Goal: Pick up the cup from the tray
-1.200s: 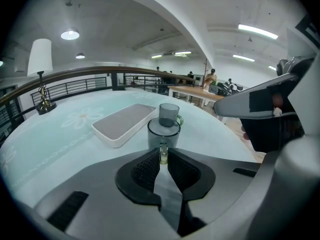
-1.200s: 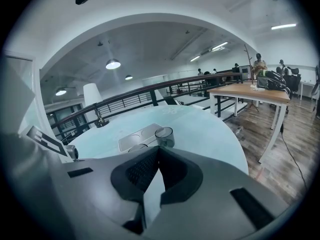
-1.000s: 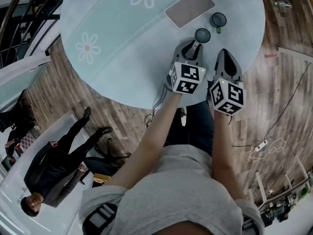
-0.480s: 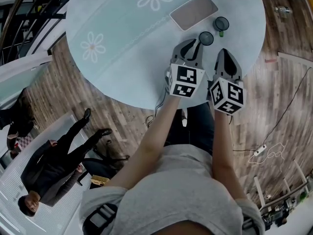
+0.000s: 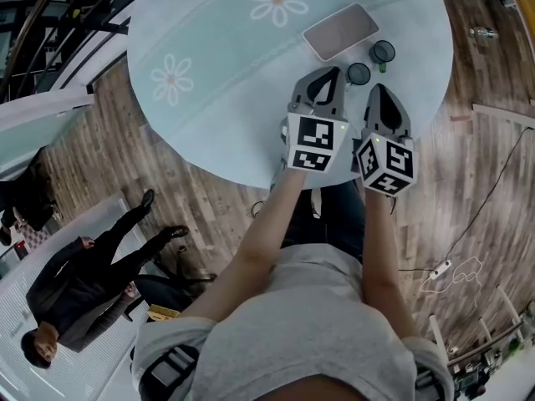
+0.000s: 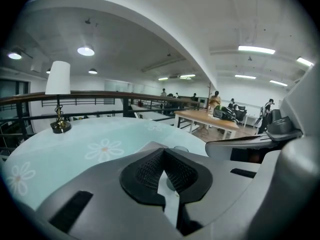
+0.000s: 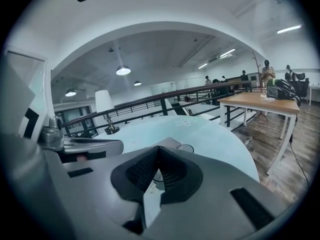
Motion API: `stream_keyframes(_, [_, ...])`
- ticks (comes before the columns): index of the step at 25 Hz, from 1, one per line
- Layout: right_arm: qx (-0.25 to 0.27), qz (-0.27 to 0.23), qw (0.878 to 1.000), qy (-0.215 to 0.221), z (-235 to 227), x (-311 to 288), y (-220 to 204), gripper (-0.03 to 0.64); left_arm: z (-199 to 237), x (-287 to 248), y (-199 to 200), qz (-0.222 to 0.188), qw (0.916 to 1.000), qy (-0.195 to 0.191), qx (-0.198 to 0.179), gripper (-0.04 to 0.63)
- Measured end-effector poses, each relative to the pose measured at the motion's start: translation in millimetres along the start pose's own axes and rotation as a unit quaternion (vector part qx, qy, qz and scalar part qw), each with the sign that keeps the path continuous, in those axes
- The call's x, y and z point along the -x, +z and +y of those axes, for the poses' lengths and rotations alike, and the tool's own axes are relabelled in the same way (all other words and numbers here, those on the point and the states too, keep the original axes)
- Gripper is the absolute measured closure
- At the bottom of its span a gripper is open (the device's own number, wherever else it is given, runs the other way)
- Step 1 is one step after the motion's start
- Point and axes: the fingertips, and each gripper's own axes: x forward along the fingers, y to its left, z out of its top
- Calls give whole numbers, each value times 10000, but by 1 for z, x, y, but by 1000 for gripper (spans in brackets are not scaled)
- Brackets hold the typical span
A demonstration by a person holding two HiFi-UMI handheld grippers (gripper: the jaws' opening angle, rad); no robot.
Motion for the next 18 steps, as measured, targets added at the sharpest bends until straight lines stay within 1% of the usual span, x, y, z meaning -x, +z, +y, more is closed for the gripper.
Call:
stream_keyframes(9, [207, -170, 9995, 145, 24, 7, 14, 609, 10, 18, 12, -176, 9998, 98, 33, 588])
stream_keyframes(18, [333, -251, 9990, 131, 29, 9, 21, 609, 13, 26, 17, -250, 9996, 143, 10, 588])
